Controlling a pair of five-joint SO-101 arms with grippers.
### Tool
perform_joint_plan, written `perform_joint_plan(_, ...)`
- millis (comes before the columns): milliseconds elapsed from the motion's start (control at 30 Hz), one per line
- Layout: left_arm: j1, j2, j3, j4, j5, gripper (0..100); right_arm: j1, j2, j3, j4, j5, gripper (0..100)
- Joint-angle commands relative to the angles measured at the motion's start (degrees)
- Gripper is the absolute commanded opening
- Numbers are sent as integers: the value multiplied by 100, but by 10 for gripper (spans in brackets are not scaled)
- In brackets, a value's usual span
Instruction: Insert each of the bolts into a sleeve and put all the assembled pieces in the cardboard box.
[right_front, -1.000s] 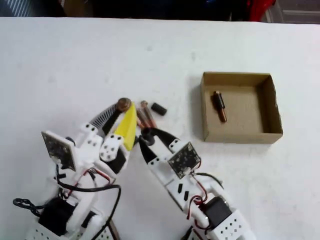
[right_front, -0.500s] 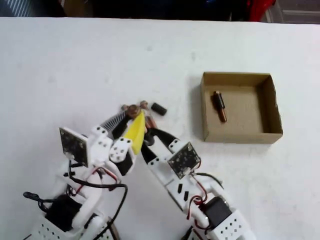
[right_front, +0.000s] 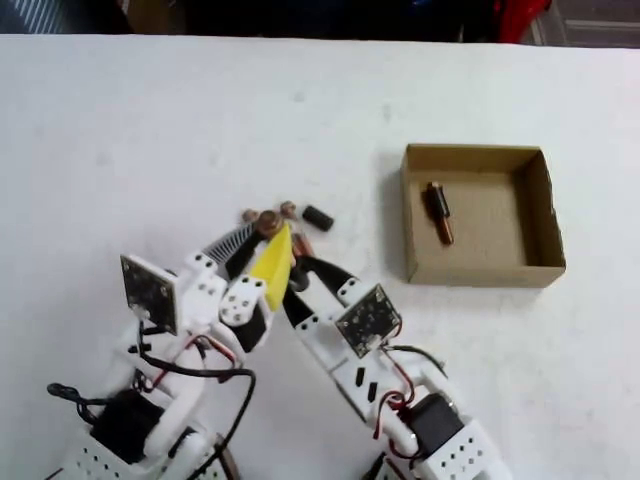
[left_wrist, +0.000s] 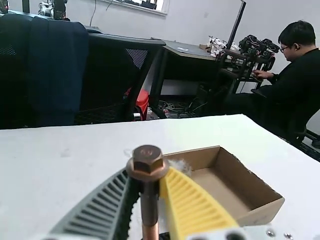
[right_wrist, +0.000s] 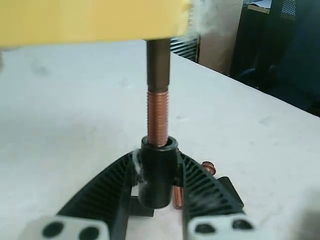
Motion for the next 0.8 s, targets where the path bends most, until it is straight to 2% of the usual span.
perform_joint_plan(0,31,-66,105,-220,53,23,-13,22,53,-127,79,18)
perform_joint_plan(767,31,-66,1345,-220,70,23,171,22,53,-127,79,18)
